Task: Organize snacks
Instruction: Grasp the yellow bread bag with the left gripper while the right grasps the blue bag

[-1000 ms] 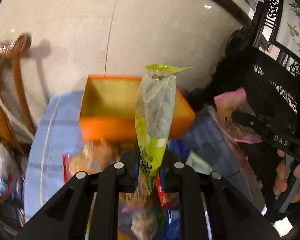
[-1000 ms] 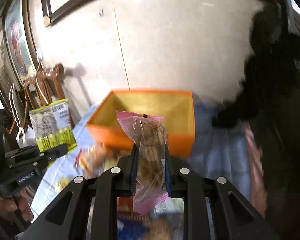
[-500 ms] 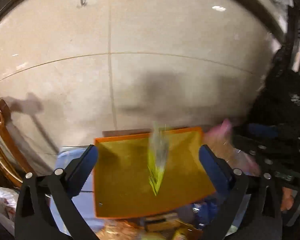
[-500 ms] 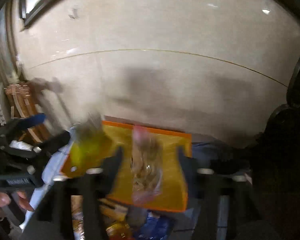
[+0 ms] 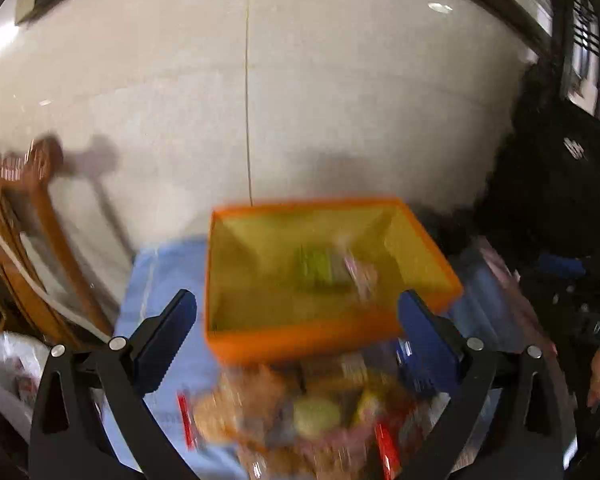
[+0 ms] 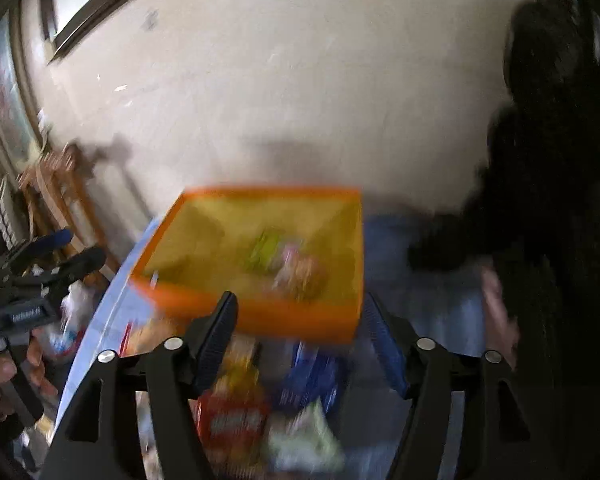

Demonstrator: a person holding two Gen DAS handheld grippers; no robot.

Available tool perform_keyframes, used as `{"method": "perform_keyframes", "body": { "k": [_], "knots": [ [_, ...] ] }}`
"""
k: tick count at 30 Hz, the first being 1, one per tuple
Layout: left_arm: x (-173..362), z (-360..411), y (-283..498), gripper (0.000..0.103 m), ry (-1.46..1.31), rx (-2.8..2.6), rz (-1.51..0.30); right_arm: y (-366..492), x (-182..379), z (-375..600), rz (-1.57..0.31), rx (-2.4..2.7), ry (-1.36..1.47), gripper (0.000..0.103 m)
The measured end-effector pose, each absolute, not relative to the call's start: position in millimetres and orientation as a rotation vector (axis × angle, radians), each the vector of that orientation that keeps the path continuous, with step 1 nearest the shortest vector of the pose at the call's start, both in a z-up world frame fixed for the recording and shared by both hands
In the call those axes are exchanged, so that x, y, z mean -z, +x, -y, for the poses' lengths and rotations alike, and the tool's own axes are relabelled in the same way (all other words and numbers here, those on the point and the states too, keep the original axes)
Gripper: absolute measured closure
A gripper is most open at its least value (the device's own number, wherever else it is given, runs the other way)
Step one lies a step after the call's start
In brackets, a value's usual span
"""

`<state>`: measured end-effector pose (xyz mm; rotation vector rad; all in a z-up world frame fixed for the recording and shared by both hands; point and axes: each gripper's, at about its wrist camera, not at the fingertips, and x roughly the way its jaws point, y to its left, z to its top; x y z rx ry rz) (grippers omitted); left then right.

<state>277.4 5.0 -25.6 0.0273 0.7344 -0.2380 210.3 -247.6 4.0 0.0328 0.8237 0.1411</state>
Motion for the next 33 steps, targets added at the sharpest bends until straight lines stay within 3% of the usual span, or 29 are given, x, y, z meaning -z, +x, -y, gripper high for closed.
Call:
{"method": "perform_keyframes", "body": {
  "k": [11,20,22,24,33],
  "knots": [
    [139,-28,101,0.004,0.067,0.227,-0.850,59,126,179,-1.027,-0.234,-0.076,0.035],
    [195,-63,91,0.004,-0.124,0.143,-0.958,52,162,153,-1.068,-0.229,-0.099,0.035],
    [205,-58,95,0.009,-0.115,0.138,-0.983,51,165,154,-1.078,-0.219,-0.105,0.035],
    [221,-53,99,0.037,-0.103,0.144,-1.034,53,171,151,-1.088,-0.213,-0.104,0.035],
    [238,-32,103,0.032,0.021,0.140,-1.012,63,199,133,-1.144,-0.175,-0.162,0.023]
  ]
}}
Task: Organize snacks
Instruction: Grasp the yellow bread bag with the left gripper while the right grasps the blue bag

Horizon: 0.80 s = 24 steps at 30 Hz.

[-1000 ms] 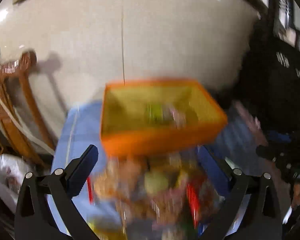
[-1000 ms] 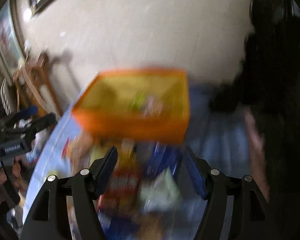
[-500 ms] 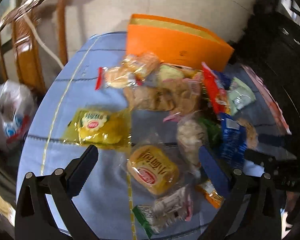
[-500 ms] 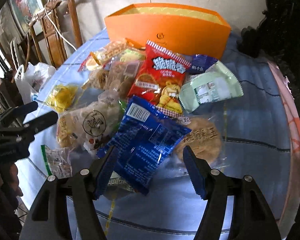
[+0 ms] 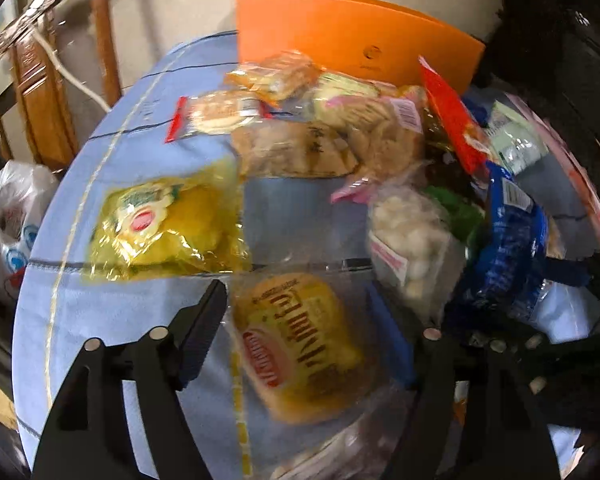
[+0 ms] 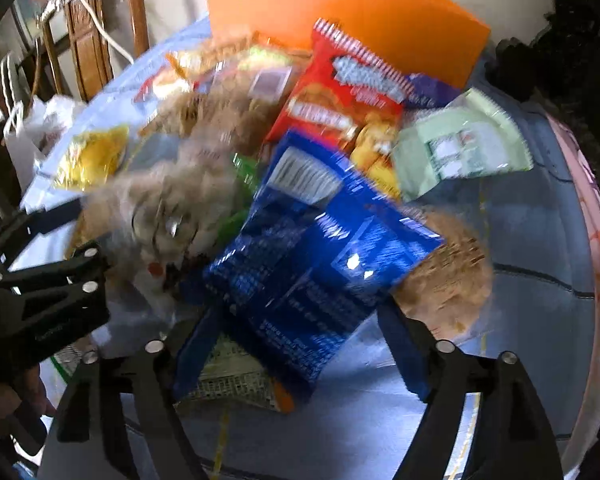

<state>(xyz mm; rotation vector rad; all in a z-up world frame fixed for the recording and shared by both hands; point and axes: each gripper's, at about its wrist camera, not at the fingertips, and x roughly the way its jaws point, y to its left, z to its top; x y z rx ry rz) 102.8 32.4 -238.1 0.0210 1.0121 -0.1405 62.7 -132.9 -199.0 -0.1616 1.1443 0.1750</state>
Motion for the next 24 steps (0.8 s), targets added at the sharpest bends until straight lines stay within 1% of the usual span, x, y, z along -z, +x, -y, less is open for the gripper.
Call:
{"method": "perform_keyframes", "body": {
  "k": [4,5,6,7,8,9,10,12,14,17,24],
  "knots": [
    [242,-32,104,0.032,0.023,0.139,-1.010,66,199,131,-1.142,-0.169,-0.154,0.023],
    [243,-31,102,0.033,0.043,0.139,-1.004,68,201,132,-1.150,-0.170,-0.140,0.027],
    [244,-29,101,0.038,0.058,0.141,-0.999,70,203,133,-1.163,-0.177,-0.113,0.042],
    [243,-30,99,0.041,0.064,0.140,-0.990,72,204,136,-1.183,-0.182,-0.082,0.054],
    [243,-32,98,0.045,0.045,0.145,-0.988,73,204,137,-1.188,-0.182,-0.076,0.056],
    [242,-36,98,0.048,0.018,0.144,-0.987,72,204,137,-1.185,-0.185,-0.083,0.061],
    [241,-40,98,0.049,-0.012,0.151,-0.990,69,203,136,-1.175,-0.193,-0.098,0.065],
    [239,-45,96,0.051,-0.048,0.171,-0.997,64,200,138,-1.160,-0.204,-0.099,0.071],
    [238,-49,94,0.052,-0.080,0.196,-1.005,60,195,140,-1.136,-0.213,-0.085,0.073],
    [234,-57,89,0.053,-0.161,0.231,-1.011,52,184,147,-1.091,-0.232,-0.065,0.079],
    [206,-62,78,0.053,-0.203,0.267,-0.937,45,158,156,-1.010,-0.252,-0.043,0.080]
  ]
}}
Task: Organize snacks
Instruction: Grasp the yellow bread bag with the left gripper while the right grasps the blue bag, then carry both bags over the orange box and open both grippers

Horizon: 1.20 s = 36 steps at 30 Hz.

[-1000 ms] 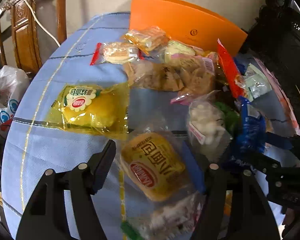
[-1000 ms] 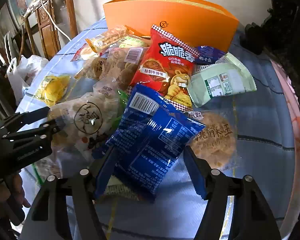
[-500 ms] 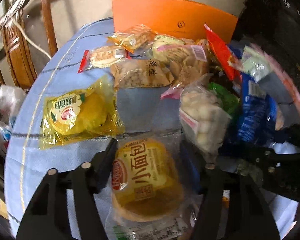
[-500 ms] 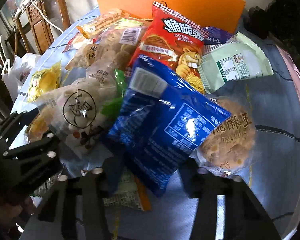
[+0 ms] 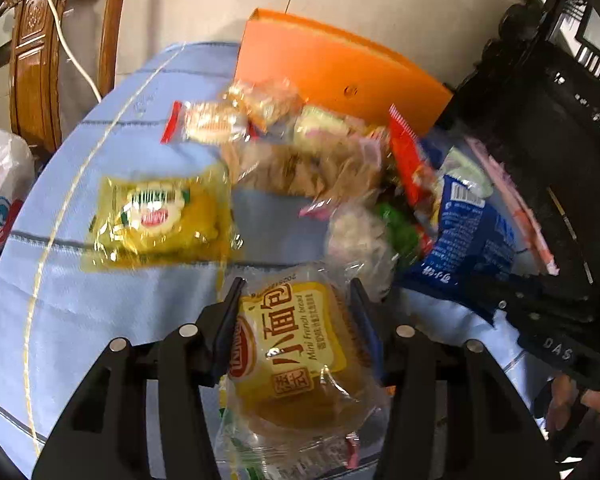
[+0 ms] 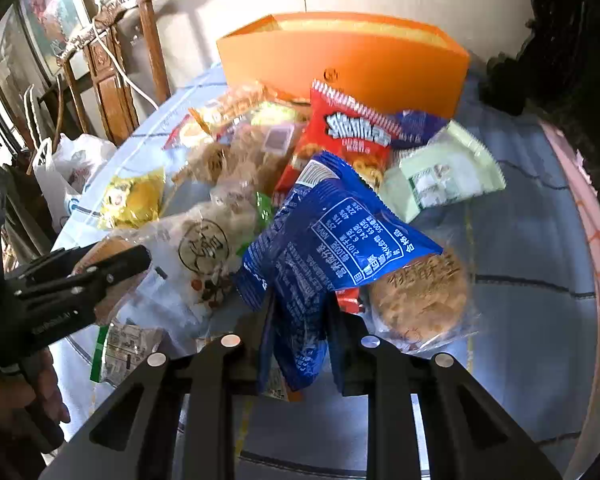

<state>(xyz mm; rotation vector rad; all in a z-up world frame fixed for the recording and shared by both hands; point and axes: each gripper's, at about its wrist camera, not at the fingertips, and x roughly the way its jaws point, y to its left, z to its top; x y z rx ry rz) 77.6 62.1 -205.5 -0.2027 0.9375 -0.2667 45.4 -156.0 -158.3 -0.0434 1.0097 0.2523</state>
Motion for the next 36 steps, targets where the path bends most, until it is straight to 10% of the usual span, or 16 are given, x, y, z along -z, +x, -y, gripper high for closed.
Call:
{"method": "perform_keyframes", "body": {
  "k": [16,30,32,34,36],
  "knots": [
    [95,-50,110,0.053,-0.204,0.323,-0.732,69,47,183,-0.796,-0.283,0.011,0.080],
    [-32,-2,321,0.052,-0.120,0.276,-0.588,252,-67,198,-0.699,-0.249,-0.065,0.079],
    [-29,6,359,0.033,-0.117,0.265,-0.643,288,-60,198,-0.729,-0.234,-0.063,0.069],
    [-21,8,384,0.009,-0.087,0.201,-0.670,317,-45,201,-0.791,-0.193,-0.059,0.024],
    [-13,8,396,0.009,-0.081,0.157,-0.687,327,-40,199,-0.806,-0.165,-0.078,0.024]
  ]
}}
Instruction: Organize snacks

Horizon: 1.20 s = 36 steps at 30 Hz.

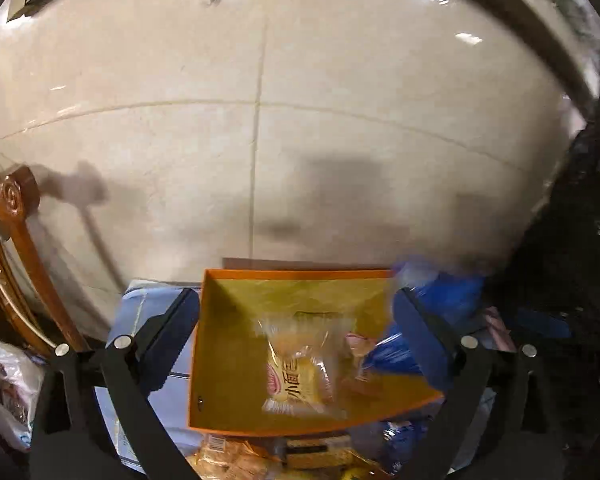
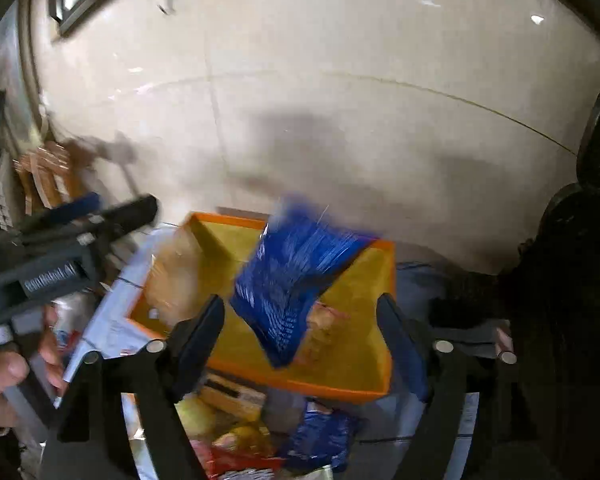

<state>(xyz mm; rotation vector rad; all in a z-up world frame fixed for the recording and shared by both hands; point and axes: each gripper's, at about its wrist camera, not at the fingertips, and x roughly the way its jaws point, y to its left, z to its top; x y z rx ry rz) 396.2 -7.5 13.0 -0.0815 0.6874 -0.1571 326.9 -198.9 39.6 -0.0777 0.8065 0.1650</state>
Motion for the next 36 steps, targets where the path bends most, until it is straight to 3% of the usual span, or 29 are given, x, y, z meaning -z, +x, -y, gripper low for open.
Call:
{"method": "perform_keyframes", "body": {
  "k": [10,20,28,36],
  "knots": [
    [26,-9,343,0.008,-0.102,0.197,-0.726,278,-10,224,-0.839,-0.158,-0.086,0.025],
    [66,-12,192,0.008,-0.021,0.293,-0.774,147,49,230,-0.935,-0.178,-0.042,0.024],
    [145,-19,62,0.008,0.012,0.279,-0.869,64,135,214,-1.053,-0.184,-0.115,0.022],
    [194,-28,17,0.007,0.057,0.241,-0.929,59,153,217,-1.066,-0.164,-0.165,0.018]
  ]
}}
